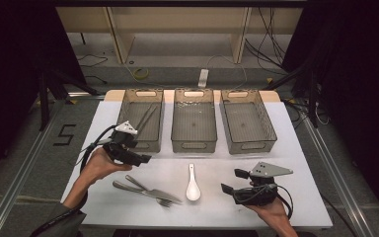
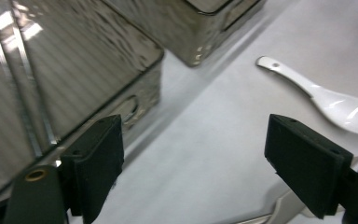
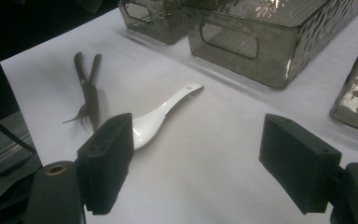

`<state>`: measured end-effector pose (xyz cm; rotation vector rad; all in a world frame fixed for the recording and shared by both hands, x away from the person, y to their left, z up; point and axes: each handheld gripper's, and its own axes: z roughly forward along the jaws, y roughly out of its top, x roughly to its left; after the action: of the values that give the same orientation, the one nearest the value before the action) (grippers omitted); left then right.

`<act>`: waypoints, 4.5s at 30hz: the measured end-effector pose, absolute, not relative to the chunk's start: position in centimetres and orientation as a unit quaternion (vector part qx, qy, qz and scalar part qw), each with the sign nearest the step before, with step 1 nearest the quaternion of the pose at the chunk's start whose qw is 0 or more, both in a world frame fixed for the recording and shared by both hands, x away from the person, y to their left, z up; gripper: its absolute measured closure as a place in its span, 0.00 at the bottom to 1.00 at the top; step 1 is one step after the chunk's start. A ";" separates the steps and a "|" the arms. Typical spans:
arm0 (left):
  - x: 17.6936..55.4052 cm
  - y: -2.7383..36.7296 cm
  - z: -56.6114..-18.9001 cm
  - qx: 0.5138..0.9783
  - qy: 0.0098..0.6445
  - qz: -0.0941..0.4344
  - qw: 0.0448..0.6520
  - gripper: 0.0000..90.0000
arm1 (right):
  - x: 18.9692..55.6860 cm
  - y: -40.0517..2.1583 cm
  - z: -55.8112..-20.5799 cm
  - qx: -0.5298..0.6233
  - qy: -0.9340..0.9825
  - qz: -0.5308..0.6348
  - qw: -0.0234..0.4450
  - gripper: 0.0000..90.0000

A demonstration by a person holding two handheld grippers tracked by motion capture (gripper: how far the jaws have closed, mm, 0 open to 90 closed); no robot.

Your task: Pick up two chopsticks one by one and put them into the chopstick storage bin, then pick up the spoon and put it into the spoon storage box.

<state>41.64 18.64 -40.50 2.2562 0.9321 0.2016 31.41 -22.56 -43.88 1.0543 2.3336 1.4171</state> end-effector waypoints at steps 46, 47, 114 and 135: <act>36.2 19.0 -42.0 0.819 0.380 0.118 0.414 0.17 | 36.3 -14.9 -45.4 0.388 0.834 0.385 0.070 0.30; 36.1 19.0 -42.1 0.819 0.379 0.120 0.414 0.17 | 36.4 -14.8 -45.4 0.388 0.835 0.383 0.069 0.30; 35.0 18.6 -42.7 0.826 0.363 0.121 0.414 0.17 | 38.9 -8.7 -47.4 0.364 0.889 0.270 0.062 0.79; 35.2 19.0 -42.7 0.824 0.370 0.124 0.410 0.18 | 39.6 -9.9 -45.3 0.341 0.892 0.294 0.048 0.95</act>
<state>35.23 19.00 -42.74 2.0758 0.9303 0.3118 39.62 -9.93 -45.33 1.0395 2.7195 0.8972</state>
